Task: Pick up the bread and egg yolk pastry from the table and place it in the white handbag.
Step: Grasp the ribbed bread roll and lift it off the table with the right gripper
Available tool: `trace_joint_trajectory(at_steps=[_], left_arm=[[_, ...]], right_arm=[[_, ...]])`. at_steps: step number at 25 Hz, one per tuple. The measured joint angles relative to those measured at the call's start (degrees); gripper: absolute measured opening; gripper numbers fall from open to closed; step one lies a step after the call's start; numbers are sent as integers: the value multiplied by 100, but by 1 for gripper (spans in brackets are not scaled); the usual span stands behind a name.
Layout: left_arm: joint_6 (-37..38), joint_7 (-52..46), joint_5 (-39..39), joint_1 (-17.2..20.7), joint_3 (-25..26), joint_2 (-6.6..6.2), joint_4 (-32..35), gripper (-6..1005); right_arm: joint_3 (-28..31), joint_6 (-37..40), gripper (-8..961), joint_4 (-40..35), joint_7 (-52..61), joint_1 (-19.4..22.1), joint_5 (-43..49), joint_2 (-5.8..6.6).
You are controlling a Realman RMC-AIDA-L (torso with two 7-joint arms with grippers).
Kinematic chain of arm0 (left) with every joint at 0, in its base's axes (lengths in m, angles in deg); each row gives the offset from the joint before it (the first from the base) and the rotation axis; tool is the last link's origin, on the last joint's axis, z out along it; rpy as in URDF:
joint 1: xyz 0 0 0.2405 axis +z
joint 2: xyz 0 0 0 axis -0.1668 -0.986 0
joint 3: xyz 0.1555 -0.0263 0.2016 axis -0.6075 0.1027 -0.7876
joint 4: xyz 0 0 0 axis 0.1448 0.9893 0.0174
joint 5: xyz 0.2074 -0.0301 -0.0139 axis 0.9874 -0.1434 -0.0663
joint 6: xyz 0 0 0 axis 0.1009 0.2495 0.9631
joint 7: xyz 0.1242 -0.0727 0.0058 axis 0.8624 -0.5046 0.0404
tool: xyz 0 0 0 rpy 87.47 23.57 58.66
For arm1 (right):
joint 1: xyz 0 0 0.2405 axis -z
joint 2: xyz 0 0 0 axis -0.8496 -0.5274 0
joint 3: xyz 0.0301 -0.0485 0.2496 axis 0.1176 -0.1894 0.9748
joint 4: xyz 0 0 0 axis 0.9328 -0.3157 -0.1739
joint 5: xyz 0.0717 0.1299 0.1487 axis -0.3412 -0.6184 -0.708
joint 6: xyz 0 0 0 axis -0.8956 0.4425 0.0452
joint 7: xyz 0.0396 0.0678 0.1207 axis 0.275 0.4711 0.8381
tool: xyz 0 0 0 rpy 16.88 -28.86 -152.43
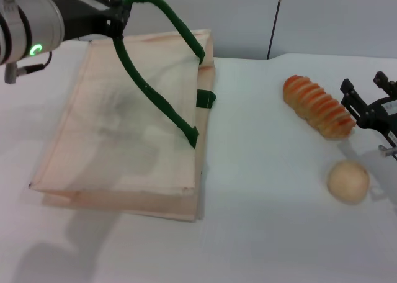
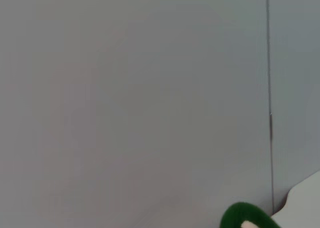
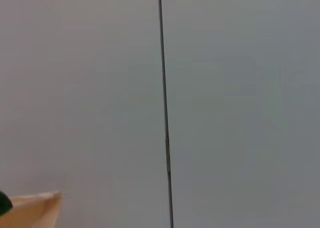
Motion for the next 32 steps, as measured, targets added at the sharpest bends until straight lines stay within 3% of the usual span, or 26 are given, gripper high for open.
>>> trace_joint_trajectory(at_steps=[19,32], left_arm=[[-1361,87,195,28,372,2,1722,108],[-1674,126,19,-106,684,-2,1835,108]], right_arm=[[-16,-525,732,131,60,-183,389,3],[-16,-460,734,728,1264,-298,970,12]])
